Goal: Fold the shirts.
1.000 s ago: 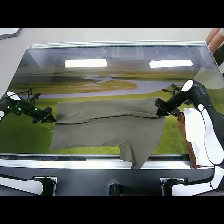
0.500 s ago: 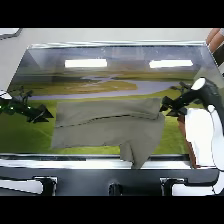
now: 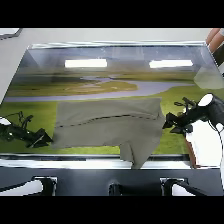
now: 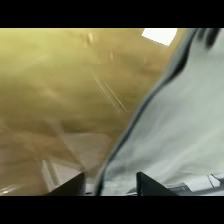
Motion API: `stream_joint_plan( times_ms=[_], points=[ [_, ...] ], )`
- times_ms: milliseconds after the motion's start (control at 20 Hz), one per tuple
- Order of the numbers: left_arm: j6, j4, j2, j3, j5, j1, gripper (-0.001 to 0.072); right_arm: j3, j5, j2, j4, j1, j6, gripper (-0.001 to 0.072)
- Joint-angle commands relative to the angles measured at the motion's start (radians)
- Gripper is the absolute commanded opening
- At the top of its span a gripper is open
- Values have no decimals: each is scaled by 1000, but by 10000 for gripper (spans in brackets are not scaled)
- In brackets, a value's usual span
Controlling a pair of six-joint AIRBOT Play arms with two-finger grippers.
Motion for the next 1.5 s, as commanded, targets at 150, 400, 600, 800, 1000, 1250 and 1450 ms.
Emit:
stream_joint_plan(
  times_ms=[150, 400, 600, 800, 1000, 1250, 1450],
  points=[
    [35, -42, 18, -66, 55, 12, 369, -49, 16, 72, -8, -3, -24, 487],
    [34, -58, 17, -90, 49, -2, 303, -227, -14, 166, 9, -3, -84, 505],
    [50, -59, 16, -111, 47, -6, 28, -310, -51, 198, 91, -3, -120, 505],
    [77, -58, 16, -111, 23, -6, 27, -435, -138, 198, 183, -3, -177, 505],
    [80, -58, 16, -111, 25, -6, 27, -523, -222, 198, 253, -3, -191, 496],
    [79, -58, 16, -111, 40, -6, 28, -592, -323, 195, 327, 45, -190, 404],
    [89, -58, 17, -89, 49, -5, 27, -575, -345, 192, 338, 94, -193, 41]
  ],
)
